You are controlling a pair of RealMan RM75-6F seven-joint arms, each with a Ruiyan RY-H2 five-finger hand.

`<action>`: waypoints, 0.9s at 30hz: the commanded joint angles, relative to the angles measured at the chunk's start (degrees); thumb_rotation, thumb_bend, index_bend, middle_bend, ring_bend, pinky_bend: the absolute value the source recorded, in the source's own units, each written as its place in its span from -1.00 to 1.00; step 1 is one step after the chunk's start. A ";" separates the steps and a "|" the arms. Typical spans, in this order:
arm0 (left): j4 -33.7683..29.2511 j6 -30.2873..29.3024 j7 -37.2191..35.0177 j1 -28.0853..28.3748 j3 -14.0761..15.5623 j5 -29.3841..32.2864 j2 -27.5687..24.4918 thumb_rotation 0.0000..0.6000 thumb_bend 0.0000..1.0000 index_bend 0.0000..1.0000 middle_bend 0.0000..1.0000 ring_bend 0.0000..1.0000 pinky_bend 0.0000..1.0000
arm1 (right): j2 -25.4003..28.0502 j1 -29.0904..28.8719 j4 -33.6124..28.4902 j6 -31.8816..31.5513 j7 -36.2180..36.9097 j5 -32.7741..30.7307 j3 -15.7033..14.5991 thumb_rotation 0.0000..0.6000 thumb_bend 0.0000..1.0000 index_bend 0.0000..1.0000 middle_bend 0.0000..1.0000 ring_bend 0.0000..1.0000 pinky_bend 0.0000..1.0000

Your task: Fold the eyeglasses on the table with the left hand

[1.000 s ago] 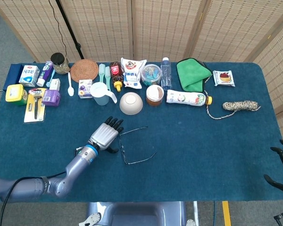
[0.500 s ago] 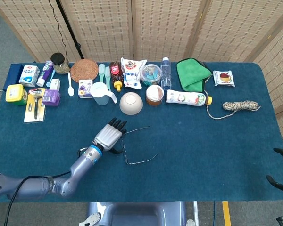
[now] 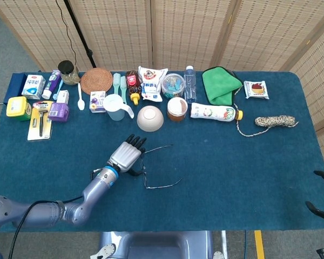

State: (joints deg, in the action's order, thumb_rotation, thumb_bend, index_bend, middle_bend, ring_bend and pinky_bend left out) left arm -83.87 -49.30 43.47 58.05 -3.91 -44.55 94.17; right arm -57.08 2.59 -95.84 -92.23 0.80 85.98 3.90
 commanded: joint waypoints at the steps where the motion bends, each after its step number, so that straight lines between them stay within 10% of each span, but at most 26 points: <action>1: 0.21 -0.32 -0.01 0.08 0.14 -0.25 0.28 0.09 -0.60 -0.28 -1.00 -1.00 -1.00 | 0.03 0.08 0.01 -0.07 0.05 -0.10 0.05 1.00 -1.00 -0.48 -0.80 -0.72 -0.40; 27: -2.06 -3.43 -1.46 -2.33 2.85 -5.39 -1.73 0.10 -0.60 0.12 -1.00 -1.00 -1.00 | -0.17 -0.05 0.33 0.25 0.57 0.32 0.13 1.00 -1.00 -0.45 -0.80 -0.71 -0.39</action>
State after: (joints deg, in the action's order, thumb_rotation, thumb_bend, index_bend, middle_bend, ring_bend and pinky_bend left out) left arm -85.80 -52.61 42.03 55.84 -1.15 -49.79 92.59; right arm -57.25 2.54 -95.51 -91.98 1.36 86.30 4.03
